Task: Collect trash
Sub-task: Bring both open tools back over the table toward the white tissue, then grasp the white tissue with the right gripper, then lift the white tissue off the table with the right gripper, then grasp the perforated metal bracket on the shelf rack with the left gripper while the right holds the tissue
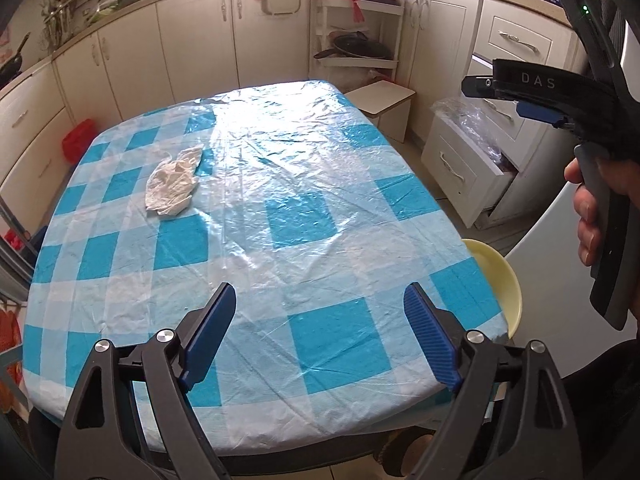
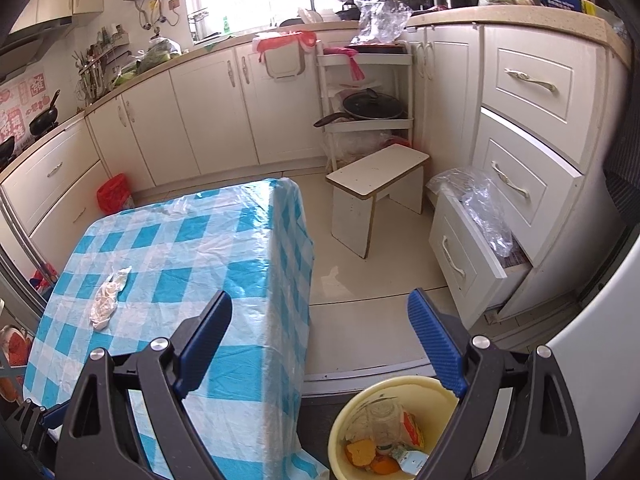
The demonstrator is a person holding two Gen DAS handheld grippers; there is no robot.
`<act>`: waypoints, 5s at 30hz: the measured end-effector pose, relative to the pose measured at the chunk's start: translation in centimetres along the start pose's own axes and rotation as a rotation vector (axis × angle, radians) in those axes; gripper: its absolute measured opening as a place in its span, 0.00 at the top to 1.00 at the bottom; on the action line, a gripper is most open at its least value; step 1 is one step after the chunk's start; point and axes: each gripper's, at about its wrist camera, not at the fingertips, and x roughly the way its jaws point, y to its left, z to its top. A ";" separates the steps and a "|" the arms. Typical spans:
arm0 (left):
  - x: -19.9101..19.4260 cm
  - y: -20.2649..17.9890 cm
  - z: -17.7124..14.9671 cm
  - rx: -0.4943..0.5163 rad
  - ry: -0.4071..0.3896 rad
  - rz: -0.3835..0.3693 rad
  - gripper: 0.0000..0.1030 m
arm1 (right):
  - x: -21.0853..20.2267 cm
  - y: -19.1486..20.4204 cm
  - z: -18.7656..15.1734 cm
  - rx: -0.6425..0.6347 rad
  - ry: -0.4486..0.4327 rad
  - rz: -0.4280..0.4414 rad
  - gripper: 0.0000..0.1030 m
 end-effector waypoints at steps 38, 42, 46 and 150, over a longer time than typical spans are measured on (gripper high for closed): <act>-1.4 19.2 -6.0 -0.365 -0.085 0.060 0.16 | 14.0 29.9 -3.8 -0.402 0.234 0.192 0.38; -1.5 19.0 -5.9 -0.366 -0.086 0.064 0.16 | 13.9 29.6 -3.7 -0.400 0.254 0.222 0.65; -1.5 18.6 -5.9 -0.351 -0.082 0.067 0.16 | 13.5 28.7 -3.5 -0.381 0.280 0.260 0.79; -50.7 57.2 -7.8 -0.183 -0.628 0.683 0.55 | 2.3 16.8 -11.6 -0.274 0.313 0.362 0.49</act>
